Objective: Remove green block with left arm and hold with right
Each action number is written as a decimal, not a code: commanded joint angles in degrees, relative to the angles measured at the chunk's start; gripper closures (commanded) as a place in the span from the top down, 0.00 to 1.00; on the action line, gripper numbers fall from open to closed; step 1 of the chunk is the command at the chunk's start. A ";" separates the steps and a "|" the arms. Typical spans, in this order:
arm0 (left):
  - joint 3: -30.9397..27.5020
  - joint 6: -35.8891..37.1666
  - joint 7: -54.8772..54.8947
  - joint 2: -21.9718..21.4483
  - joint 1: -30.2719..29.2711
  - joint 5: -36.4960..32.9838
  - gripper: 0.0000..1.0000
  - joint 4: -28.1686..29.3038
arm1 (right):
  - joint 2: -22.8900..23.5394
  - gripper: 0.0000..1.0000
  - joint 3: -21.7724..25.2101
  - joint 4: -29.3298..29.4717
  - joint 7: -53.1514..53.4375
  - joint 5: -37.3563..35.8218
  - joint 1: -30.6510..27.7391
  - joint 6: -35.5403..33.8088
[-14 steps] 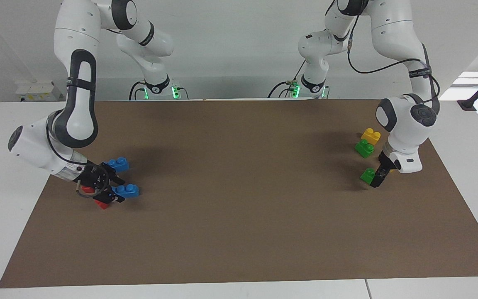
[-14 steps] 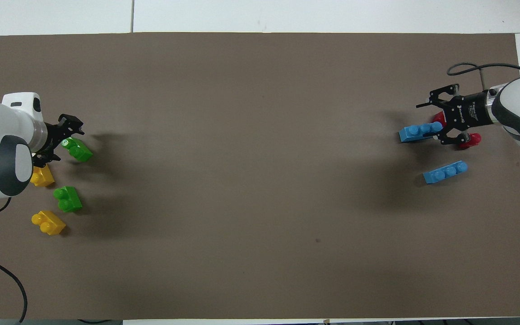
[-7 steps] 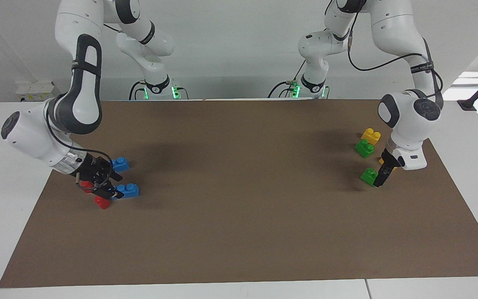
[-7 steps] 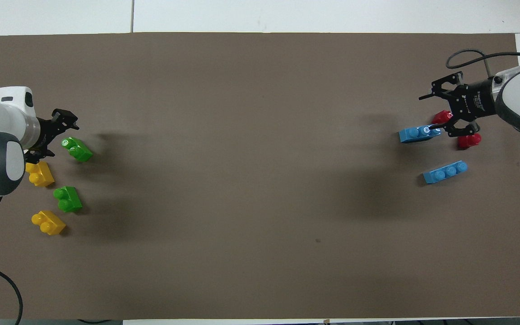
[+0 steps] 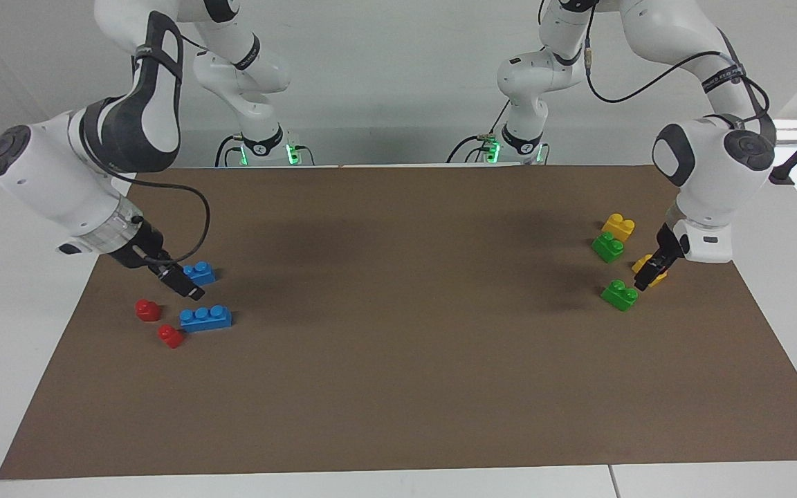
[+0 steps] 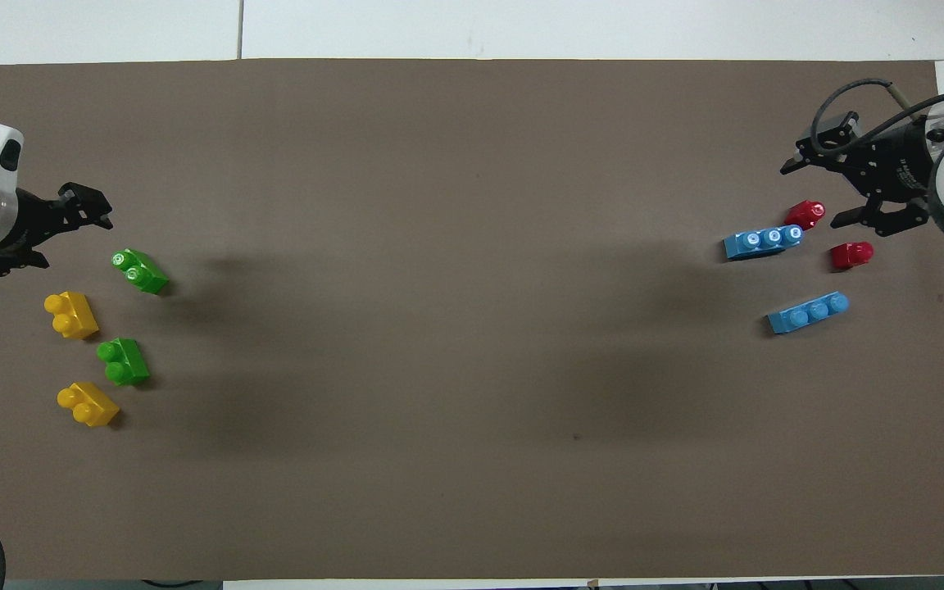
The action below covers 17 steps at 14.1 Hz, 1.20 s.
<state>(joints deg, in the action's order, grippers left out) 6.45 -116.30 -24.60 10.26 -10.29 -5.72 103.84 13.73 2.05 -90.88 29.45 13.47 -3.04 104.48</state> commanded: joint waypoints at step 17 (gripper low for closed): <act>4.54 29.20 21.17 -7.45 1.85 7.91 1.00 -16.13 | -15.31 1.00 -0.03 -1.23 -33.49 -16.37 1.81 -15.80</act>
<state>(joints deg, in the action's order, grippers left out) 11.50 -88.69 -4.03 2.58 -7.92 -0.13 88.64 -0.17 2.17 -90.56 -3.08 -1.66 -1.12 89.05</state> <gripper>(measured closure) 0.000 0.000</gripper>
